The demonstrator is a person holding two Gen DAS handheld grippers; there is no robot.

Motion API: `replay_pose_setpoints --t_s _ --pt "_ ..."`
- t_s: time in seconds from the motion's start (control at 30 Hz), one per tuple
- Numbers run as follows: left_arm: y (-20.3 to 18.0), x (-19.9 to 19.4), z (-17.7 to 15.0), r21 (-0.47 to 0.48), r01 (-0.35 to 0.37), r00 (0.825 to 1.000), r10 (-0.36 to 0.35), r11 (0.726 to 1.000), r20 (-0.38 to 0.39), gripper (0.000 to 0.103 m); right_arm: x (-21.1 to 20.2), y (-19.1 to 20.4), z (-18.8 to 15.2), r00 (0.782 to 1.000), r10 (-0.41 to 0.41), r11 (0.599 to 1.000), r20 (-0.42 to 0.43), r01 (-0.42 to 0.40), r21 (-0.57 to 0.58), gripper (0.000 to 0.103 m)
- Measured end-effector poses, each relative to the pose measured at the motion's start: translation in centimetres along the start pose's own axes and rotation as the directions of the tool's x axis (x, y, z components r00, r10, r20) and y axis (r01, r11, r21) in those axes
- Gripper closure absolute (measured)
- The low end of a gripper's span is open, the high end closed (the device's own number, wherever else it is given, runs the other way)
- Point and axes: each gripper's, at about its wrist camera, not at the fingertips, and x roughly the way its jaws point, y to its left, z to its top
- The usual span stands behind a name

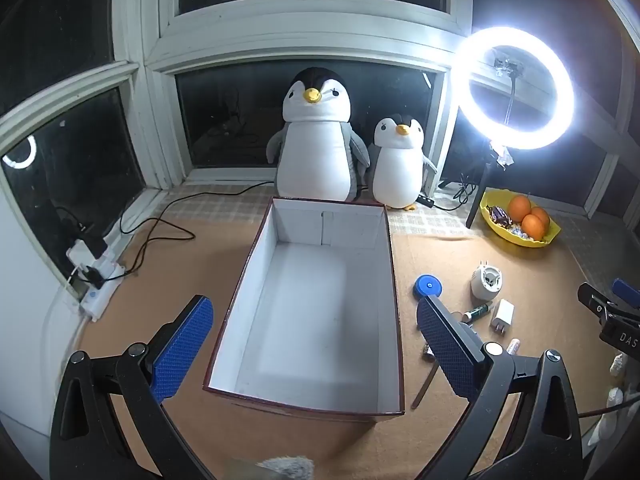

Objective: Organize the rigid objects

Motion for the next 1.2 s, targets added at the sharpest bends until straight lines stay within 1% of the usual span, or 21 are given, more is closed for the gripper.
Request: replay_pose_setpoints --t_s 0.23,0.5,0.73,0.77,1.03,1.2 --pt "-0.04 0.04 0.06 -0.001 -0.003 1.000 0.003 1.000 0.001 0.001 0.06 -0.03 -0.16 1.000 -0.005 1.000 -0.001 0.005 -0.004 0.001" --pt "-0.28 0.34 -0.60 0.003 0.000 1.000 0.000 1.000 0.003 0.001 0.03 0.05 -0.22 1.000 -0.008 1.000 -0.004 0.008 -0.003 0.001" --pt "-0.34 0.35 -0.39 0.006 -0.003 1.000 0.003 1.000 0.000 0.001 0.14 0.30 0.22 1.000 -0.005 1.000 -0.009 0.005 -0.004 0.001" --pt "-0.38 0.42 -0.45 0.006 -0.002 1.000 0.002 1.000 0.001 0.002 0.28 0.08 -0.33 1.000 -0.005 1.000 -0.009 0.005 -0.005 0.001" --pt "-0.62 0.47 -0.45 0.017 0.003 1.000 -0.003 1.000 -0.004 0.001 0.30 0.11 -0.50 1.000 -0.001 1.000 -0.009 0.001 -0.005 0.001" --pt "-0.87 0.52 -0.51 0.021 0.001 1.000 -0.001 1.000 -0.010 0.001 0.29 0.82 -0.41 1.000 -0.001 1.000 -0.013 0.001 -0.010 0.001"
